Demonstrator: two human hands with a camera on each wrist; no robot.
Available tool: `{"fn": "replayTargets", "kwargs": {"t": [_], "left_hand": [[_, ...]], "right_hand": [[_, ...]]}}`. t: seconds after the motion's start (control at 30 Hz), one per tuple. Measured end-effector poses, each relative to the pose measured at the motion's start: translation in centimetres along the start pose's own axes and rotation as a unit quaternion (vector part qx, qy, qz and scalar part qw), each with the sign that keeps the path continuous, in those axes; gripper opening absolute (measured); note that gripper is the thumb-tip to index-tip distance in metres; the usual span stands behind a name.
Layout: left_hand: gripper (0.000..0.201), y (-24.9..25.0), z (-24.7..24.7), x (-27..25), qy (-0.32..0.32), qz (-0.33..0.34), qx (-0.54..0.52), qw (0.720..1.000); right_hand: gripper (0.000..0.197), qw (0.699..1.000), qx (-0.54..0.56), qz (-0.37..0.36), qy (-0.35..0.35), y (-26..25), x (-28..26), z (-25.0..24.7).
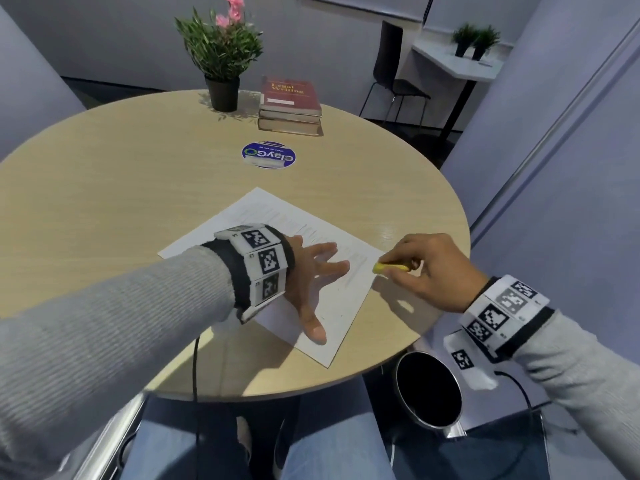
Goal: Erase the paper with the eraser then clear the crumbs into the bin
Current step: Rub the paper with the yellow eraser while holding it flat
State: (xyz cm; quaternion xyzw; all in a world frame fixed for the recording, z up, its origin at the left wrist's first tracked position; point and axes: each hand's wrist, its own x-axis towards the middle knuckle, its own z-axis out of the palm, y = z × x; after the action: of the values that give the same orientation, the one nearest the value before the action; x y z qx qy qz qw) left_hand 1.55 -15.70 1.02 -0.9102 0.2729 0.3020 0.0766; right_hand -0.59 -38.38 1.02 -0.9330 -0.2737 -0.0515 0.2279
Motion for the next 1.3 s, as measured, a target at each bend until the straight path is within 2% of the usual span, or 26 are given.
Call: {"fn": "replayTargets", "kwargs": {"t": [0.07, 0.13, 0.27, 0.33, 0.4, 0.47, 0.53, 0.6, 0.7, 0.77, 0.83, 0.9, 1.03, 1.07, 1.2, 1.3], "left_hand": [[0.128, -0.1, -0.4, 0.3, 0.025, 0.016, 0.062, 0.998], [0.127, 0.2, -0.3, 1.1, 0.046, 0.001, 0.045, 0.998], [0.12, 1.6, -0.6, 0.8, -0.002, -0.037, 0.026, 0.999], [0.119, 1.8, -0.9, 0.7, -0.003, -0.051, 0.007, 0.999], [0.121, 1.7, -0.7, 0.7, -0.008, -0.058, -0.001, 0.998], [0.126, 1.5, -0.4, 1.3, -0.007, -0.059, -0.008, 0.998], [0.133, 1.3, -0.2, 1.4, 0.007, -0.044, -0.006, 0.999], [0.132, 1.5, -0.2, 1.2, 0.004, -0.039, 0.005, 0.999], [0.144, 1.2, 0.3, 1.5, 0.025, -0.032, 0.007, 0.999], [0.141, 0.7, 0.5, 2.0, 0.066, -0.019, 0.01, 0.998], [0.135, 0.0, 0.0, 2.7, 0.095, -0.032, 0.016, 0.995], [0.128, -0.1, -0.9, 3.3, 0.078, -0.042, 0.013, 0.996], [0.13, 0.2, -0.5, 4.7, 0.04, -0.064, 0.0, 0.997], [0.13, 0.2, -0.2, 4.9, 0.04, -0.069, -0.014, 0.997], [0.128, -0.4, 0.7, 5.4, 0.069, -0.042, -0.055, 0.995], [0.131, -0.3, 0.5, 5.7, 0.055, -0.062, -0.044, 0.996]], "right_hand": [[0.024, 0.999, 0.01, -0.015, -0.042, -1.0, -0.4, 0.6], [0.025, 0.996, 0.015, -0.037, -0.082, -2.1, -0.7, 1.9], [0.031, 0.986, -0.004, -0.064, -0.151, -3.6, -1.7, 3.6], [0.039, 0.983, -0.009, -0.059, -0.171, -3.0, -1.2, 3.2], [0.038, 0.989, -0.019, -0.027, -0.147, -1.9, -0.2, 2.5], [0.034, 0.992, -0.038, -0.032, -0.12, -1.3, 0.1, 2.3], [0.031, 0.987, -0.041, -0.071, -0.14, -2.6, -0.5, 2.9], [0.024, 0.984, -0.025, -0.082, -0.157, -3.8, -1.0, 3.2], [0.024, 0.998, -0.012, -0.024, -0.049, -1.6, 0.8, 1.5], [0.024, 0.999, -0.039, 0.027, -0.01, 0.5, 1.9, 0.1], [0.019, 0.997, -0.055, 0.051, -0.013, 1.3, 2.2, -0.3], [0.022, 0.998, -0.035, 0.032, -0.041, 0.3, 2.0, 0.5], [0.03, 0.985, -0.027, -0.029, -0.167, -2.9, 1.0, 3.1], [0.029, 0.985, -0.03, -0.024, -0.17, -2.5, 1.4, 3.1], [0.022, 0.99, -0.074, 0.046, -0.111, 1.5, 3.6, 1.3], [0.022, 0.988, -0.068, -0.002, -0.136, -0.2, 2.6, 2.2]]}}
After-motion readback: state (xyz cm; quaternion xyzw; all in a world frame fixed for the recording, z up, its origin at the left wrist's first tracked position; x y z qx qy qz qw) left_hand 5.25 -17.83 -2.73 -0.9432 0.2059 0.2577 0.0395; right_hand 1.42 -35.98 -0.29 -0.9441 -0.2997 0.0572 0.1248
